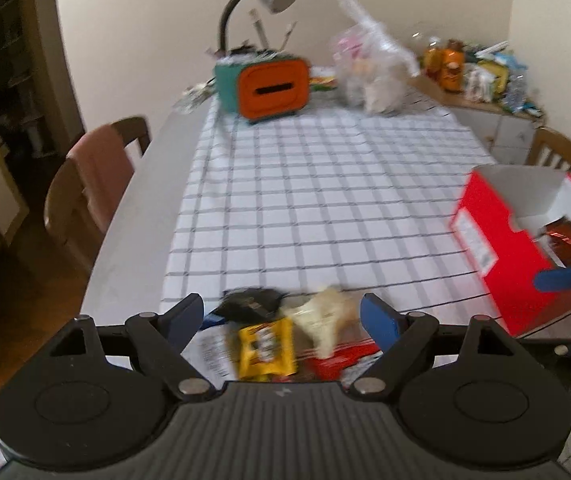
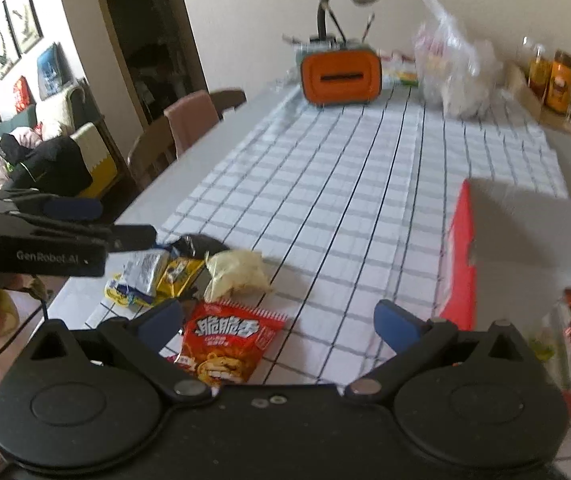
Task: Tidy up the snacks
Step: 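Move both grippers back over the remaining snack pile, then grasp the red chip bag with the right gripper while the left gripper grasps the white-blue biscuit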
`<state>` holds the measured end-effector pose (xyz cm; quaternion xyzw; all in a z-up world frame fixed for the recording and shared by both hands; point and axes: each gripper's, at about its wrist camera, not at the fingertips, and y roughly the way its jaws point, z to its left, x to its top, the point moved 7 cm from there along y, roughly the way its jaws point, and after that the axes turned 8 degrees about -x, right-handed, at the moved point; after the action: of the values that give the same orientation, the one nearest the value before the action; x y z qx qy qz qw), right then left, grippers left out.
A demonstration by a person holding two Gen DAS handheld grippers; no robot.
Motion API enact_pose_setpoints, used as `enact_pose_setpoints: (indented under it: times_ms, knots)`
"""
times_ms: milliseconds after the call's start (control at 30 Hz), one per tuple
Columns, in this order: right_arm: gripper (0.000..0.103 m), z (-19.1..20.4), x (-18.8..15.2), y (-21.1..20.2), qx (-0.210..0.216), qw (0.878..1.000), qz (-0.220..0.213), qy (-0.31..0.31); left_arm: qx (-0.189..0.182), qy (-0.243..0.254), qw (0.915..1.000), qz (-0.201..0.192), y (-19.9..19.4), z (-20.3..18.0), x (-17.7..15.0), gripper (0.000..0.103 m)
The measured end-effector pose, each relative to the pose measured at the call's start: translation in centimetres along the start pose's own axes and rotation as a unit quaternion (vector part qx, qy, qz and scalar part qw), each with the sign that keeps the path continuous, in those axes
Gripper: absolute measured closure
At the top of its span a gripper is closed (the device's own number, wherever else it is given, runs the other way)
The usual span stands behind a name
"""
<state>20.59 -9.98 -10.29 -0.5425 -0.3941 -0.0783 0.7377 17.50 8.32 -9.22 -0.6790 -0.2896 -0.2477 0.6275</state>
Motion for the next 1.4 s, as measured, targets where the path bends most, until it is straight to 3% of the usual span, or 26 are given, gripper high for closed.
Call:
enact_pose_setpoints:
  times_ms: [233,500,900,1133,1200,1400]
  knots:
    - [0.001,3.6,-1.7,3.8,0.001,0.999,0.052,0.005,0.026,-0.035,0.9983,0.040,2.7,5.0,-2.5,0.017]
    - [0.003,5.7,-3.2,7.2,-0.021,0.995,0.095,0.005,0.056,-0.047,0.9949,0.070,6.1,8.0,-4.7,0.017]
    - [0.011,6.1,-4.6,10.8,-0.061,0.987,0.147,0.034,0.090,-0.031,0.9917,0.086,9.0,8.0,-5.6,0.017]
    - [0.015,7.1,-5.2,12.1,-0.070,0.983,0.165,0.030,0.082,-0.062,0.9903,0.094,9.7,8.8,-5.9,0.017]
    - [0.018,7.3,-5.4,12.4,-0.072,0.983,0.169,0.028,0.079,-0.063,0.9905,0.093,9.6,8.8,-5.9,0.019]
    - [0.023,7.2,-5.6,12.6,-0.072,0.982,0.172,0.036,0.067,-0.062,0.9908,0.099,9.7,8.6,-6.0,0.043]
